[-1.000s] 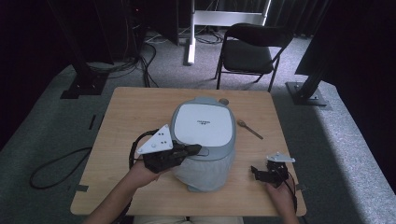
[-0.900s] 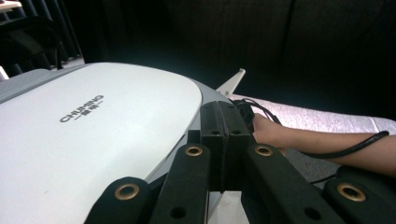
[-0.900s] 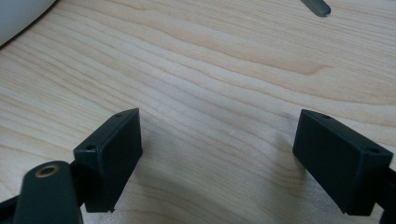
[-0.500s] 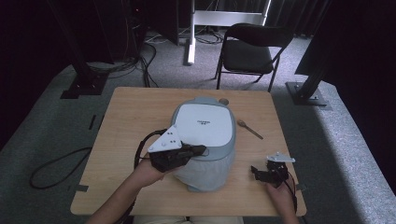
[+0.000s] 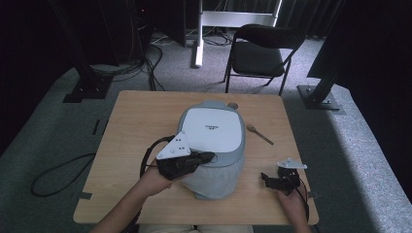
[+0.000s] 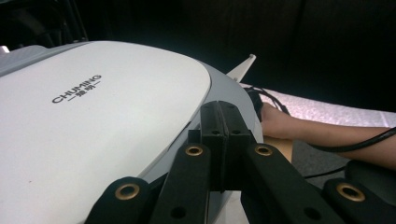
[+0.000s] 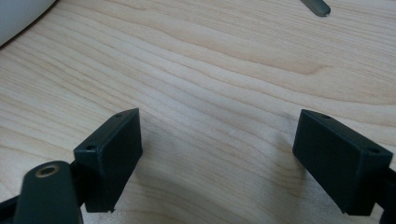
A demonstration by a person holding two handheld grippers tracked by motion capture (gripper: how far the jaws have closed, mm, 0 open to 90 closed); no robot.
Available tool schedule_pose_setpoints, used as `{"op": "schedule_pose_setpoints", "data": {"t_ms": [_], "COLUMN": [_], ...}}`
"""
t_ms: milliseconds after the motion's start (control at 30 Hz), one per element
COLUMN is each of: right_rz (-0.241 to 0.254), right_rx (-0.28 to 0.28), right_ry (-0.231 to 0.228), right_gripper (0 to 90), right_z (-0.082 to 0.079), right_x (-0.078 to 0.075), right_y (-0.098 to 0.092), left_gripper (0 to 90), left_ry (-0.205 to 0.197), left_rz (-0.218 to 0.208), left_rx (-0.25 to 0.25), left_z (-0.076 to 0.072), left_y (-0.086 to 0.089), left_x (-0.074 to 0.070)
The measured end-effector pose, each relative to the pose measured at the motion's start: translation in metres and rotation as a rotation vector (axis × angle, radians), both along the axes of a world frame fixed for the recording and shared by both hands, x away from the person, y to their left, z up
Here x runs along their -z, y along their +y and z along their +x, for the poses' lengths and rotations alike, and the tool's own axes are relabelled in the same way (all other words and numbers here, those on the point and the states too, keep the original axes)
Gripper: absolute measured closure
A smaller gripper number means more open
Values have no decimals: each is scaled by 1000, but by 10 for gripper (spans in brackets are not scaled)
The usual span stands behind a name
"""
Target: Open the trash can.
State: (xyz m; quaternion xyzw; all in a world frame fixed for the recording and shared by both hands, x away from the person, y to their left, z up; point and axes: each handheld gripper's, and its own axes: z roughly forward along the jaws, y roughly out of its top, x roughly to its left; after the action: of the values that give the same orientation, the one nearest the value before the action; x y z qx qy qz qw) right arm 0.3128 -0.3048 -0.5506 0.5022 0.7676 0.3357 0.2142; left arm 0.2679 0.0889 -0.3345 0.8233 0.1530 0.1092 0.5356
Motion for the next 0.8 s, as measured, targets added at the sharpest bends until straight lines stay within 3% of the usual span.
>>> {"op": "schedule_pose_setpoints", "data": {"t_ms": [200,233,300,367,533,800], "right_rz": [0,0,0,0,0,0], "right_rx": [1,1,3,3,3,3], "right_ry": [1,0,0,0,0,0], "right_gripper": [148,149,151,151,151,151], "right_z": [0,0,0,0,0,0], "right_x": [0,0,0,0,0,0], "right_y": [0,0,0,0,0,0], "left_gripper": [894,828,800,741,663,575], "left_ry": [27,35,68,74,100,94], "left_rz": [-23,-31,-60,-45,-62,-78], "left_rx": [-15,-18,-4,-1,-7,-43], "left_z": [5,7,11,14,17,20], "left_y": [4,6,8,9,12,17], "left_x": [-5,-7,-9,-10,-13,-17]}}
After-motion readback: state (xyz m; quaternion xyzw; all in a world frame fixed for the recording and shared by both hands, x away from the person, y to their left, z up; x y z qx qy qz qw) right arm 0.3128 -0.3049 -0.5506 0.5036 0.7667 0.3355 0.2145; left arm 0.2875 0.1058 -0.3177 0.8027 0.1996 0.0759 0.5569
